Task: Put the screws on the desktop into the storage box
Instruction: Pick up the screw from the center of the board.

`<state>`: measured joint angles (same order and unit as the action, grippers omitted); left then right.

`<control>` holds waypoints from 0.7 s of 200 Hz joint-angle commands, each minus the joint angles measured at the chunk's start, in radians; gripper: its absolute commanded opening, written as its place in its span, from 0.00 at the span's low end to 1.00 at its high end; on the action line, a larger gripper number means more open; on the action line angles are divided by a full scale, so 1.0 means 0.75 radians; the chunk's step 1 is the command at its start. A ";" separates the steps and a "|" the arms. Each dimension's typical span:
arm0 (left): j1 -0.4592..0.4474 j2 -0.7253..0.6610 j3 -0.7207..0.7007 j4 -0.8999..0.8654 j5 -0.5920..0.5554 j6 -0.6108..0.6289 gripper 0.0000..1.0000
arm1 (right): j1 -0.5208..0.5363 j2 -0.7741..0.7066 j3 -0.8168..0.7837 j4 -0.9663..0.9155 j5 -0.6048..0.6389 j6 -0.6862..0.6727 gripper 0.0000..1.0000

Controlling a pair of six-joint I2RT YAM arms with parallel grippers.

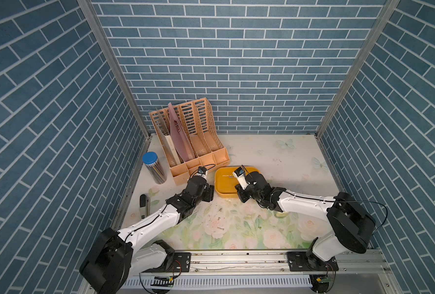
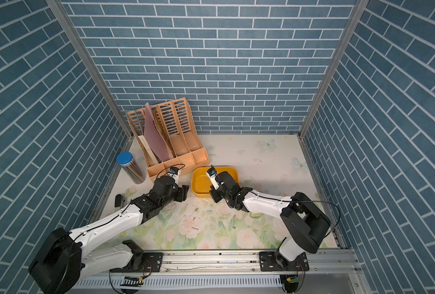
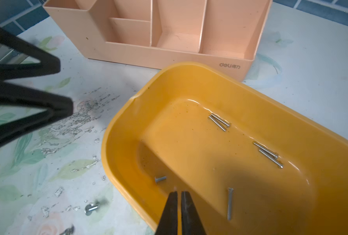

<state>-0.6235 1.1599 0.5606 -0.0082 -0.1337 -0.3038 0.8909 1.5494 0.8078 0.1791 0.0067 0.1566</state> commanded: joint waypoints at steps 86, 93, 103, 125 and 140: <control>-0.391 -0.014 0.028 -0.330 -0.142 -0.280 0.73 | -0.015 -0.352 -0.353 0.374 -0.168 -0.042 0.23; -0.428 -0.014 0.014 -0.313 -0.189 -0.316 0.74 | -0.014 -0.372 -0.365 0.375 -0.171 -0.047 0.23; -0.435 -0.036 -0.025 -0.245 -0.168 -0.350 0.76 | -0.015 -0.396 -0.374 0.375 -0.184 -0.057 0.24; -0.435 -0.047 -0.113 -0.111 -0.244 -0.404 0.77 | -0.015 -0.461 -0.390 0.361 -0.198 -0.079 0.27; -0.435 -0.033 -0.183 -0.011 -0.242 -0.429 0.76 | -0.015 -0.520 -0.414 0.360 -0.195 -0.083 0.28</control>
<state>-0.9478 1.1316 0.4961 -0.1204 -0.2512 -0.5629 0.8825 1.2285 0.5198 0.4068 -0.1177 0.1272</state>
